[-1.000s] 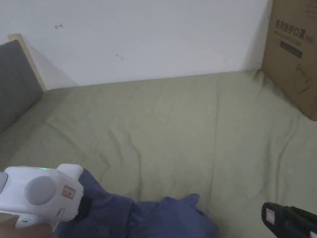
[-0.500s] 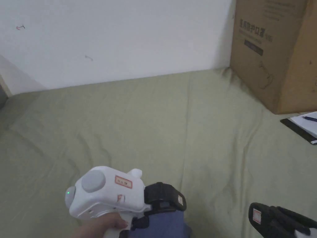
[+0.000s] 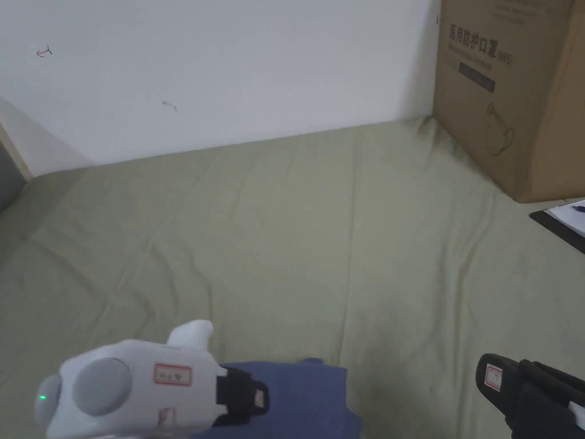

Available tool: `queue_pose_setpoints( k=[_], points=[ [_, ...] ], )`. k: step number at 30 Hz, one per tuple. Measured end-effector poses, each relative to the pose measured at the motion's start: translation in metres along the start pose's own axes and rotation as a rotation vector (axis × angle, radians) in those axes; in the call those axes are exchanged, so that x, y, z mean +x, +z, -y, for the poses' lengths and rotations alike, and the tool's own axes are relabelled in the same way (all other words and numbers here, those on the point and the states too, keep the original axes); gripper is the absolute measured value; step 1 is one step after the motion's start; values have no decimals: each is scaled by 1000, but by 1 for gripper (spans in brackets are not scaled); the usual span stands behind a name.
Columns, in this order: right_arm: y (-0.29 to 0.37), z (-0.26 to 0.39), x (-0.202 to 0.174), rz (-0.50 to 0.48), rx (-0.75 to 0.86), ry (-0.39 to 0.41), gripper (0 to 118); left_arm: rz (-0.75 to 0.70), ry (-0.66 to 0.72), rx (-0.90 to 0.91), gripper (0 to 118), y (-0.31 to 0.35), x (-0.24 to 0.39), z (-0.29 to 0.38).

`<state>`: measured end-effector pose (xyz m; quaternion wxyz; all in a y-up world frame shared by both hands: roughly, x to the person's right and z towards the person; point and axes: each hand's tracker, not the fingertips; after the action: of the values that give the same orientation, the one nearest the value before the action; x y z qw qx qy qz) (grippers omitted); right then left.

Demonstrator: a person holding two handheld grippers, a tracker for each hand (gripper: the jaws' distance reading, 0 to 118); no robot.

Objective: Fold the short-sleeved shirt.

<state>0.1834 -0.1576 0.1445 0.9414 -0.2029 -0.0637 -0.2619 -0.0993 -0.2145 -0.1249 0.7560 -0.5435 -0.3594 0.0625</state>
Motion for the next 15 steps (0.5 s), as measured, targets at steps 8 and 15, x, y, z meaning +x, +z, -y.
queue_pose_setpoints(
  k=[8,15],
  points=[
    [2,-1,-4,6,-16,21,0,1,36,-181,0,-113,21,17],
    [6,-1,-11,18,-36,44,0,100,228,-138,0,-127,18,19]
  ],
)
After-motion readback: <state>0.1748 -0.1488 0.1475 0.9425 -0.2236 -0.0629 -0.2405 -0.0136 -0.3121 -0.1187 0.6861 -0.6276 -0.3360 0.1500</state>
